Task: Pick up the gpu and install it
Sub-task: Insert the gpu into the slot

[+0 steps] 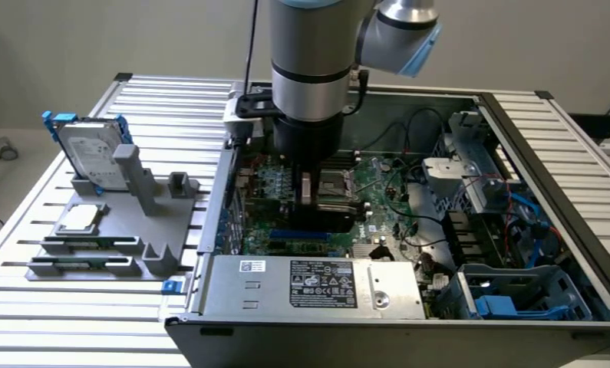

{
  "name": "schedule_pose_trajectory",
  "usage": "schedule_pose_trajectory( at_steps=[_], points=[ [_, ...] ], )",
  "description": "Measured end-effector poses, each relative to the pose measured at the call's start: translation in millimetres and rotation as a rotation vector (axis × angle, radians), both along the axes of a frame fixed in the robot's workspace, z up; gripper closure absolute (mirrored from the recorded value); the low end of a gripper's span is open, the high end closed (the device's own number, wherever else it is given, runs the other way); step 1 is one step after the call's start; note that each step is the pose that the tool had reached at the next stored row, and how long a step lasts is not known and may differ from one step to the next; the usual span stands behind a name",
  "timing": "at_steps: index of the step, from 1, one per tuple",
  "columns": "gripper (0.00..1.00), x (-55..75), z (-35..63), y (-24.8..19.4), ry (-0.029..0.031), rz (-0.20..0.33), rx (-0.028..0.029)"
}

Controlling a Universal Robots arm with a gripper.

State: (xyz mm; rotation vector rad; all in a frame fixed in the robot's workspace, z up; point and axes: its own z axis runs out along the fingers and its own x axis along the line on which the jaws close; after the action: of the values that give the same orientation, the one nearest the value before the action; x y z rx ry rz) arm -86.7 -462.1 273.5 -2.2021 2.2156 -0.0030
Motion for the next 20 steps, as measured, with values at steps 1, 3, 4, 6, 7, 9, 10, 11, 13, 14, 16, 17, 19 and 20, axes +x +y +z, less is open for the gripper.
schedule_pose_trajectory(
  at_steps=[1, 3, 4, 6, 7, 9, 10, 11, 13, 14, 16, 17, 19, 20],
  points=[
    [0.74, -0.2, -0.1, 0.0, 0.0001, 0.0, 0.0004],
    [0.74, -0.2, -0.1, 0.0, 0.0001, 0.0, 0.0025],
    [0.74, -0.2, -0.4, 0.0, 0.0, 0.0, 0.0042],
    [0.74, -0.3, -1.2, 0.0, 0.0, 0.0, 0.0063],
    [0.74, -0.2, -1.6, 0.0, 0.0, 0.0, 0.0071],
    [0.74, -0.2, -2.5, 0.0, 0.0001, 0.0, 0.008],
    [0.74, -0.2, -2.9, 0.0, 0.0, 0.0, 0.0083],
    [0.74, -0.2, -3.4, 0.0, 0.0, 0.0, 0.0084],
    [0.74, -0.2, -4.1, 0.0, 0.0001, 0.0, 0.0085],
    [0.74, -0.2, -4.4, 0.0, 0.0001, 0.0, 0.0085],
    [0.74, -0.2, -4.9, 0.0, 0.0001, 0.0, 0.0087],
    [0.74, -0.2, -5.1, 0.0, 0.0, 0.0, 0.009],
    [0.74, -0.2, -5.2, 0.0, 0.0001, 0.0, 0.0088],
    [0.74, -0.2, -5.3, 0.0, 0.0001, 0.0, 0.0088]
  ],
)
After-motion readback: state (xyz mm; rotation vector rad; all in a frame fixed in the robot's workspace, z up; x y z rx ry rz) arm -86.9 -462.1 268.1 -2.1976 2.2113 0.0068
